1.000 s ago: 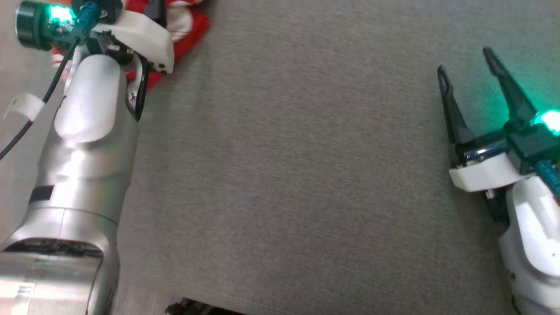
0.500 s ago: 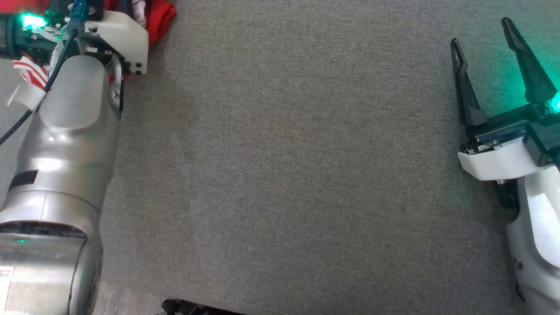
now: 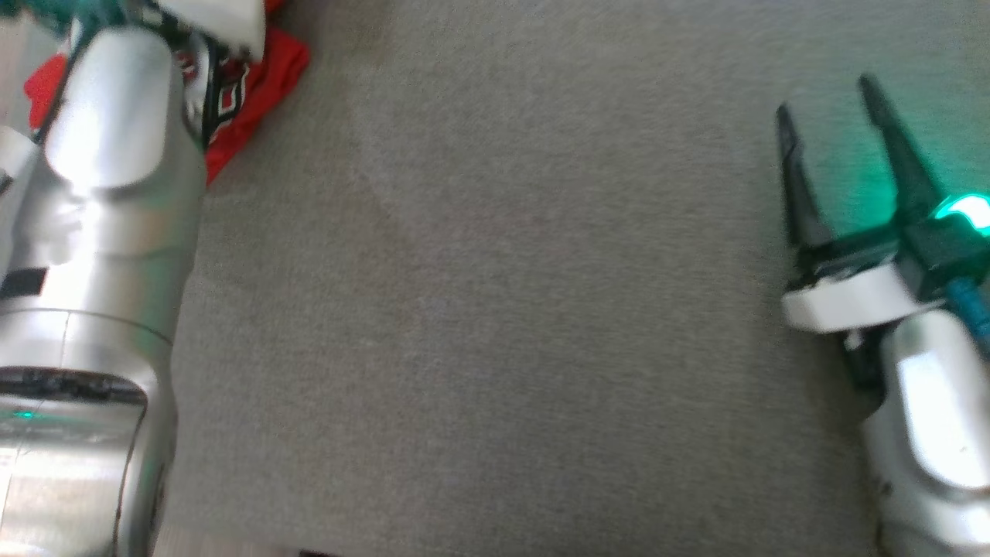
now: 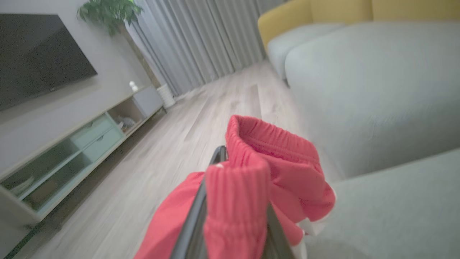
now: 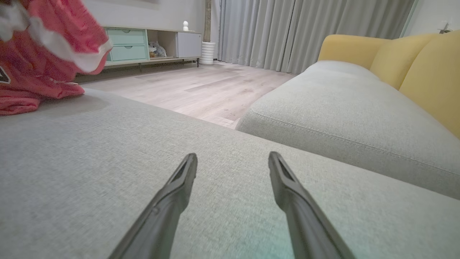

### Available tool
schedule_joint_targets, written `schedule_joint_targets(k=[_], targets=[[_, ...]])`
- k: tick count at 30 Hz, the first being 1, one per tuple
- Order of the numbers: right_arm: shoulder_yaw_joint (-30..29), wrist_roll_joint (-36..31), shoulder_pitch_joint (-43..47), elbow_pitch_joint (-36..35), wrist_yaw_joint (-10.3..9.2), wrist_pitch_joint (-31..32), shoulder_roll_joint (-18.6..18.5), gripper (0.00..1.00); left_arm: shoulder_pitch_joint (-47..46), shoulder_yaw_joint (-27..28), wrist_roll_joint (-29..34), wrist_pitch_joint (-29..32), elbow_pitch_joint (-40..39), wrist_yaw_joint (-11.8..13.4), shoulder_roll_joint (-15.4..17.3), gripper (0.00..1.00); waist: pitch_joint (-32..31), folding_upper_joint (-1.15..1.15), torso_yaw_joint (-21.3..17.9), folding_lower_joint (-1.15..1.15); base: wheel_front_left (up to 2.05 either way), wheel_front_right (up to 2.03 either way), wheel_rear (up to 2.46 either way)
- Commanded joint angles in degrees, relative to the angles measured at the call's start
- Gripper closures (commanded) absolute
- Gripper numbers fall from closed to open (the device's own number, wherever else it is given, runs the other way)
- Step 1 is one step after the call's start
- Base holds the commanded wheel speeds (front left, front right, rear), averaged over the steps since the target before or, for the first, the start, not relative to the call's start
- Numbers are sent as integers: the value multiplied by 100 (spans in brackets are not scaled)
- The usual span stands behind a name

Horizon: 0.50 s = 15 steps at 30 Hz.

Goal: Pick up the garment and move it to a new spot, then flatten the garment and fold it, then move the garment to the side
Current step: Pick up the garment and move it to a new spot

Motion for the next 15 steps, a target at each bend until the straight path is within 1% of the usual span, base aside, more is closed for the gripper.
schedule_joint_targets(k=[1,4,7,8,12,15], targets=[[136,70,239,-70,39,9,158,0,-290,15,-40,-65,-472,-77,277,100,-478,0,-403,-1,0,0,0],[148,160,297,-40,39,9,386,0,-230,-131,-46,-67,-1039,-305,216,100,-913,0,-814,-1,0,0,0],[140,282,400,-6,39,9,579,0,-168,-235,-148,-60,-1446,-569,154,100,-1350,0,-1320,-1,0,0,0],[140,282,400,-6,39,9,579,0,-168,-235,-148,-60,-1446,-569,154,100,-1350,0,-1320,-1,0,0,0],[100,417,605,60,39,9,747,0,-124,-351,-349,158,-1937,-787,104,100,-1857,0,-2076,-1,0,0,0],[99,534,751,57,39,9,794,0,-47,-449,-585,346,-2273,-875,0,100,-2091,0,-2612,-1,0,0,0]])
